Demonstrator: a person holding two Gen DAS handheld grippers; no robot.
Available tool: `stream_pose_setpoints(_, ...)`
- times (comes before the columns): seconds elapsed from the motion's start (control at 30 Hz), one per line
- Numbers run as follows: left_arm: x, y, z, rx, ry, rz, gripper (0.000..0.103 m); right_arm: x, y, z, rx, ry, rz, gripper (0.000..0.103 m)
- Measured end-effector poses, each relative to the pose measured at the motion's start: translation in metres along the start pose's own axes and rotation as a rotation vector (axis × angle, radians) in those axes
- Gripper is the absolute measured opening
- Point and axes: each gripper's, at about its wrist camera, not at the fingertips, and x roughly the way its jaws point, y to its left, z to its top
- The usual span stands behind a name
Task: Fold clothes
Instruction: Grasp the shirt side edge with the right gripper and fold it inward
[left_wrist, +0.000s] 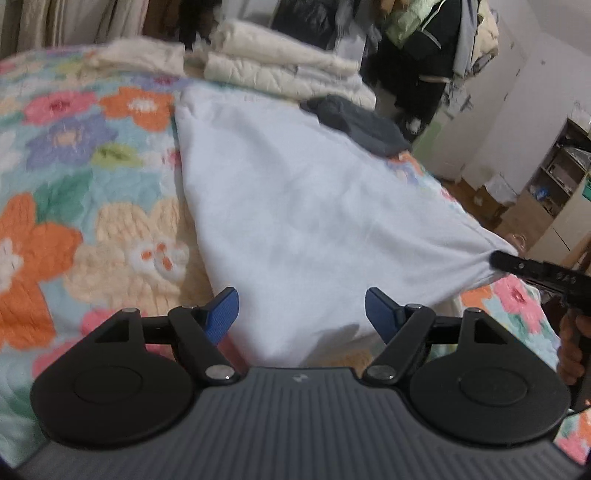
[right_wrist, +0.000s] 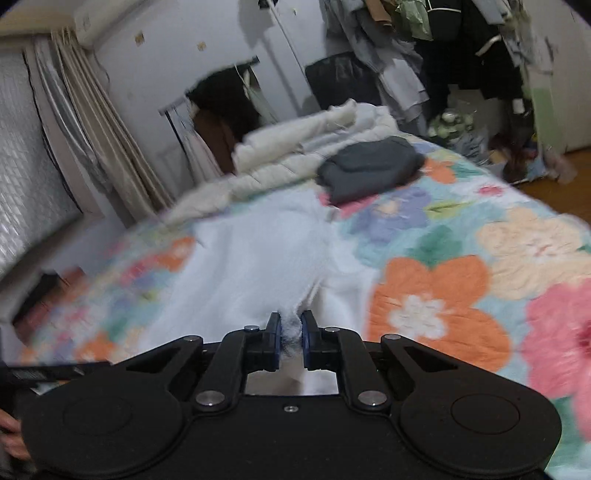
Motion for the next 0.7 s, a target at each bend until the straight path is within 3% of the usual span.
stream_pose_setpoints(0.17, 0.010, 0.008, -0.004, -0.056, 0.068, 0.009, 0.075, 0.023, -0.029, -0.026, 0.106, 0.133, -0.015, 0.012)
stream_pose_setpoints(0.37, 0.011, 0.044, -0.009, -0.340, 0.122, -0.167, 0.075, 0.027, -0.035, -0.026, 0.117, 0.158, 0.011, 0.013)
stream_pose_setpoints(0.57, 0.022, 0.034, -0.012, -0.277, 0.128, -0.111, 0.074, 0.025, -0.034, -0.036, 0.112, 0.197, -0.014, 0.014)
stream_pose_setpoints(0.6, 0.025, 0.031, -0.014, -0.264, 0.130, -0.109, 0.072, 0.024, -0.034, -0.037, 0.115, 0.202, -0.025, 0.015)
stream_pose_setpoints(0.67, 0.030, 0.023, -0.015, -0.215, 0.136, -0.082, 0.049, 0.023, -0.036, -0.035, 0.126, 0.211, -0.039, 0.016)
stream_pose_setpoints(0.7, 0.030, 0.018, -0.015, -0.171, 0.128, -0.060, 0.018, 0.021, -0.037, -0.034, 0.131, 0.216, -0.047, 0.019)
